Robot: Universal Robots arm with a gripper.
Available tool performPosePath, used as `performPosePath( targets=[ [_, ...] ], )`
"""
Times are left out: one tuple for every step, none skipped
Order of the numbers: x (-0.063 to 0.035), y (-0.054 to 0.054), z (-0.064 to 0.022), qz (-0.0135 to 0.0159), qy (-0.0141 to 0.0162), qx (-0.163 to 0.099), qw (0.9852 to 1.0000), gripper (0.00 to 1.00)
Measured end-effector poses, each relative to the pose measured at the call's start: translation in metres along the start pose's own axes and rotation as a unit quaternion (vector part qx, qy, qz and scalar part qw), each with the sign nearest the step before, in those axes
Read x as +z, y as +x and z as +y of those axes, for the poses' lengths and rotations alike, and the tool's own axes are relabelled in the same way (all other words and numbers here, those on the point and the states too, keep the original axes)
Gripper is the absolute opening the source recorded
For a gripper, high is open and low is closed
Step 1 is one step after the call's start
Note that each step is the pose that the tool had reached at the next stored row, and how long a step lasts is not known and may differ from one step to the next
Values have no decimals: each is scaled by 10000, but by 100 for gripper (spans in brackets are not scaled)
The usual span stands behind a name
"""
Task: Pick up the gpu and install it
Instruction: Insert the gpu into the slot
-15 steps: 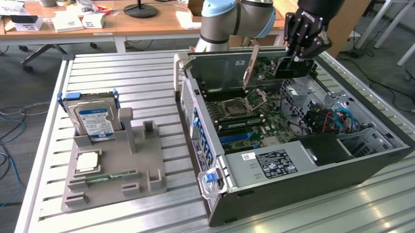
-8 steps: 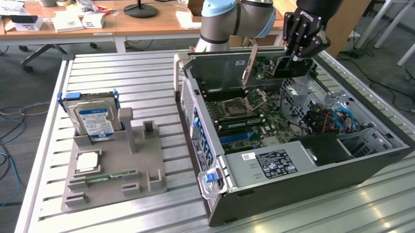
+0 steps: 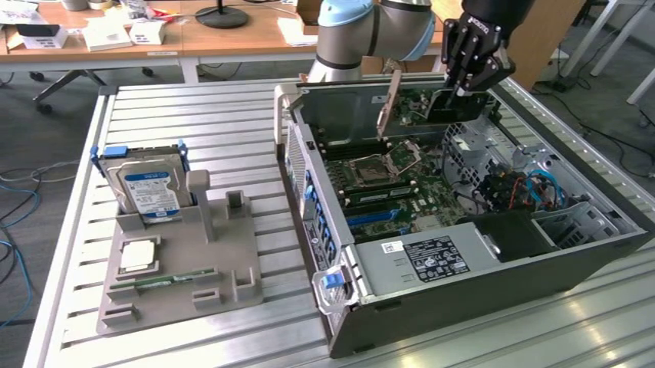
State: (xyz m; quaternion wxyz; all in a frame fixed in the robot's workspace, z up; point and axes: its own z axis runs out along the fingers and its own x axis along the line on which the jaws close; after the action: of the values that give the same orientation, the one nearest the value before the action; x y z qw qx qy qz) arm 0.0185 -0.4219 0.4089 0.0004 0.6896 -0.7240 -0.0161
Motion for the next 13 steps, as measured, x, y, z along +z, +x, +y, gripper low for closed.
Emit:
performPosePath(
  targets=[
    [1, 1, 8, 0, 0, 0, 10000, 27],
    [1, 1, 17, 0, 0, 0, 10000, 27],
    [1, 2, 26, 0, 0, 0, 10000, 27],
    [1, 3, 35, 0, 0, 0, 10000, 27],
    [2, 5, 44, -1, 0, 0, 10000, 27],
    [2, 9, 52, 0, 0, 0, 10000, 27],
    [2, 14, 61, 0, 0, 0, 10000, 27],
    [2, 20, 70, 0, 0, 0, 10000, 27],
    [2, 25, 79, -1, 0, 0, 10000, 27],
    [2, 30, 87, -1, 0, 0, 10000, 27],
    [2, 37, 96, 0, 0, 0, 10000, 27],
    [2, 45, 103, 0, 0, 1, 10000, 27],
    [2, 53, 108, -1, 0, 1, 10000, 27]
  ],
)
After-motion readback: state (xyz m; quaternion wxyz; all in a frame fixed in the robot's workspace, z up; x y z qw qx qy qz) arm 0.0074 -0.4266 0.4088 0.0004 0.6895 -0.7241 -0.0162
